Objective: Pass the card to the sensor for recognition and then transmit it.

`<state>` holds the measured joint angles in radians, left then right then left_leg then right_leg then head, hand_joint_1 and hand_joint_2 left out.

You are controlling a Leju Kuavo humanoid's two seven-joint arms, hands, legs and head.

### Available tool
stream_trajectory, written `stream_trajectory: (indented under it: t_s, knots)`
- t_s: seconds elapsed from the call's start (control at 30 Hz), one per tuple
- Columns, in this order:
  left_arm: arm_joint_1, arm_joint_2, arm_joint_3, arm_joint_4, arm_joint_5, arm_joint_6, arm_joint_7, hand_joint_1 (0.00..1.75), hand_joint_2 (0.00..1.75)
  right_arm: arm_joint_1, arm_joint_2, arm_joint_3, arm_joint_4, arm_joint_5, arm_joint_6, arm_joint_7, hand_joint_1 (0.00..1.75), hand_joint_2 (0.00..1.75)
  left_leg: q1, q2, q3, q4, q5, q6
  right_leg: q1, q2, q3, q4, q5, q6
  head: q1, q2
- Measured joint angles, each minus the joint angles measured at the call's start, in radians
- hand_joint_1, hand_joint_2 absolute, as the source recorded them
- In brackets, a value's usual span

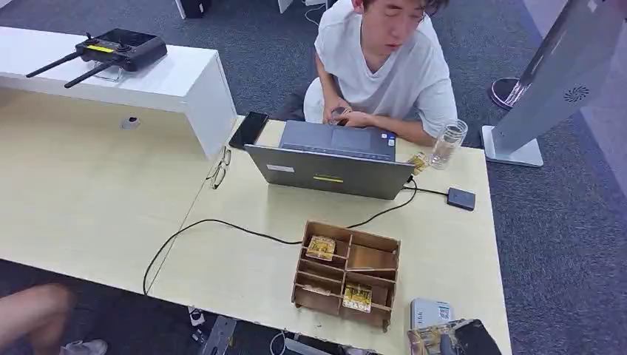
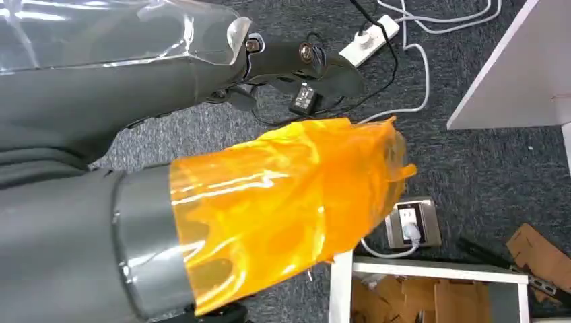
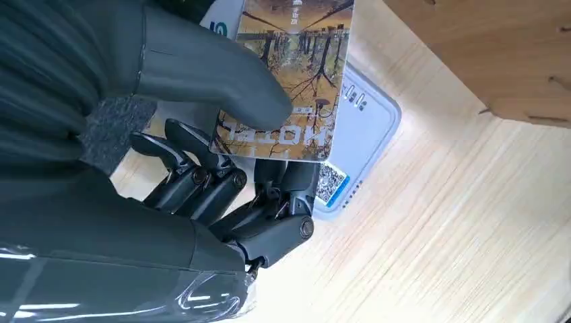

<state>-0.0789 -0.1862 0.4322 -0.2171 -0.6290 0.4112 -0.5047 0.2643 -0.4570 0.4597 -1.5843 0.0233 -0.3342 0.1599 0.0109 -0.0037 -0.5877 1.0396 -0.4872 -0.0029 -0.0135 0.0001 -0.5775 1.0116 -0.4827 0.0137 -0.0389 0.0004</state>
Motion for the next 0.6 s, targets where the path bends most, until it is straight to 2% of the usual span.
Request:
stream_trajectory:
  t_s: [0.33,0.47,0.6]
  knots:
    - [0.002,0.000,0.000,0.000,0.007,0.000,-0.001,0.00,0.00,0.012,0.021,-0.047,-0.006,0.037,-0.043,-0.003,1.75,1.75,0.000,0.000,0.000,0.000,0.000,0.000,0.000,0.000,0.000,0.000,0.000,0.000,0.000,0.000]
    - [0.001,0.000,-0.002,0.000,0.008,-0.002,0.002,0.00,0.00,0.005,0.039,-0.058,-0.006,0.117,-0.053,0.034,1.75,1.75,0.000,0.000,0.000,0.000,0.000,0.000,0.000,0.000,0.000,0.000,0.000,0.000,0.000,0.000]
    - [0.000,-0.003,-0.002,0.000,0.008,-0.002,0.002,0.00,0.00,-0.002,0.050,-0.063,-0.006,0.131,-0.054,0.047,1.75,1.75,0.000,0.000,0.000,0.000,0.000,0.000,0.000,0.000,0.000,0.000,0.000,0.000,0.000,0.000]
